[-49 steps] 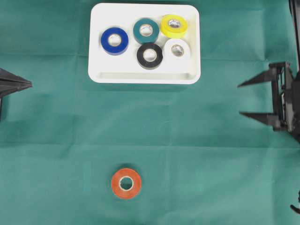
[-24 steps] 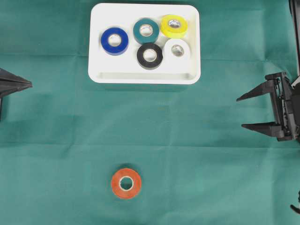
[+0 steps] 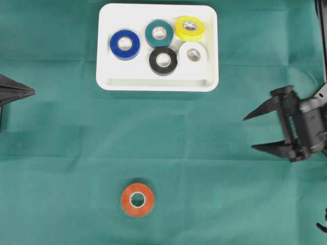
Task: Put the tape into the white case with the right arm.
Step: 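Move the right gripper down over the orange-red tape roll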
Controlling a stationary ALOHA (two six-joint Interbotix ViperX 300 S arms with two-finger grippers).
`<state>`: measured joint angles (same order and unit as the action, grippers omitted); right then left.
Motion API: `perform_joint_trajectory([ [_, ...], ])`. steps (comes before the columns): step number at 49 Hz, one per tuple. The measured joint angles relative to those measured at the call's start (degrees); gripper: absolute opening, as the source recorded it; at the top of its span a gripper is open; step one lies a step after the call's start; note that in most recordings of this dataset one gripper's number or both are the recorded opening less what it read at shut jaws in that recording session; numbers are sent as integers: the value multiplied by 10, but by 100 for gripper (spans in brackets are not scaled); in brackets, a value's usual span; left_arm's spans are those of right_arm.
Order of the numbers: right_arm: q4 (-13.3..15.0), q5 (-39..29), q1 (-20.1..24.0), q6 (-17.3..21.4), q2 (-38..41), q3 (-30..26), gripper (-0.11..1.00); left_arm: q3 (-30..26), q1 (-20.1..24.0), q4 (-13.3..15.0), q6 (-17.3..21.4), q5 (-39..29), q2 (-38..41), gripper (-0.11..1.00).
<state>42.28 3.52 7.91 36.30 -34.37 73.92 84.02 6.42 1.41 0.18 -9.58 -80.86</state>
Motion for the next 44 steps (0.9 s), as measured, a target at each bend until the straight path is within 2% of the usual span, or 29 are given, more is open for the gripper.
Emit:
perform_joint_trajectory([
  [22,1,44,33,-3,249,-151,61,0,0,0,0,1,0,1],
  [44,2,43,61,-4,396,-299,61,0,-1,0,0,0,-1,1],
])
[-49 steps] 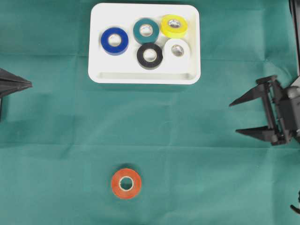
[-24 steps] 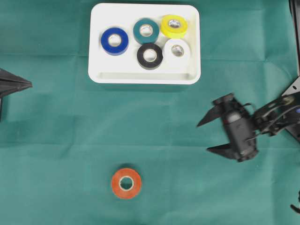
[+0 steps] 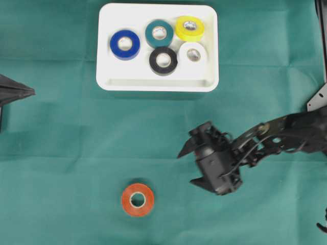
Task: Put the tape into the white case with the right arm.
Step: 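Move the right gripper down over the orange-red tape roll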
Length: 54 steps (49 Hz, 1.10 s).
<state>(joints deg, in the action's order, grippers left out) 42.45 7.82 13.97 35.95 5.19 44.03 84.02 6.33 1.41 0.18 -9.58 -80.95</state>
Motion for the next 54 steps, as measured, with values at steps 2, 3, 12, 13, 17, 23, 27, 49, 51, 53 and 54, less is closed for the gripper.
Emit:
perform_joint_trajectory([
  [2,0,0,3,0,13,-14,61,0,0,0,0,1,0,1],
  [3,0,0,4,0,20,-20,61,0,0,0,0,1,0,1],
  [12,0,-1,26,0,78,-83,61,0,0,0,-3,1,0,1],
  [13,0,-3,28,0,83,-90,61,0,0,0,-2,1,0,1],
  [17,0,-10,37,0,105,-119,60,0,0,0,-3,1,0,1],
  [23,0,-25,45,0,125,-151,61,0,1,0,-3,1,0,1],
  [27,0,-38,47,0,137,-170,61,0,1,-1,-3,1,0,1],
  [49,7,-84,69,-4,163,-226,61,1,1,0,-3,1,0,1],
  [51,11,-84,72,-6,163,-229,61,1,0,0,-4,1,0,1],
  [53,16,-84,76,-8,163,-232,61,1,1,0,-3,1,0,1],
  [54,18,-85,78,-8,162,-234,60,1,1,0,-3,1,0,1],
])
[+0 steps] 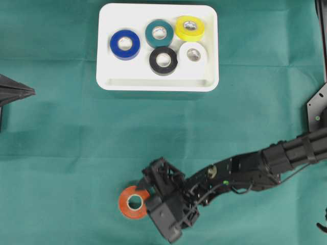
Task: Put the tape into the white case with the right arm.
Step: 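Move the right gripper down over the orange-red tape roll, then close the right gripper on the orange-red roll's rim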
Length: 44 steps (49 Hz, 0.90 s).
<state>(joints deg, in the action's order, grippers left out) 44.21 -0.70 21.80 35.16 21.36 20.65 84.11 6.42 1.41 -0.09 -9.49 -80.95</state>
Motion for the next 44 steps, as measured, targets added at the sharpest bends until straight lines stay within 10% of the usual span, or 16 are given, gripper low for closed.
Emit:
perform_joint_trajectory([
  [30,3,1,12,6,27,-18,58,0,0,0,-1,0,0,1],
  [44,3,-11,11,11,31,-29,7,0,0,0,-1,0,0,1],
])
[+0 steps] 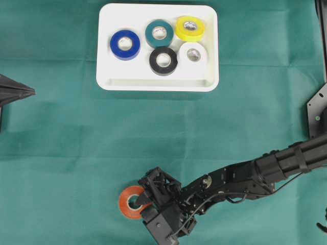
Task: Put the tape into the white case with the right arm.
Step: 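Close the right gripper on the orange-red roll's rim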
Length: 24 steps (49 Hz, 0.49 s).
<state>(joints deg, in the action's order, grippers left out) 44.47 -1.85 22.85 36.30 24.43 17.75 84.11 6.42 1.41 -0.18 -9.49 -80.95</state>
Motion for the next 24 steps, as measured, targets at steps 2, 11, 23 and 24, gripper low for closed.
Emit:
perform_joint_trajectory([
  [2,0,-5,0,4,0,-1,6,0,-1,0,0,0,0,1],
  [11,-1,-18,0,20,0,-4,5,0,0,0,0,0,0,1],
  [23,-2,-18,0,20,0,-4,5,0,-1,0,0,0,0,1],
  [24,-2,-18,-1,19,0,-4,5,0,-1,0,0,0,0,1],
])
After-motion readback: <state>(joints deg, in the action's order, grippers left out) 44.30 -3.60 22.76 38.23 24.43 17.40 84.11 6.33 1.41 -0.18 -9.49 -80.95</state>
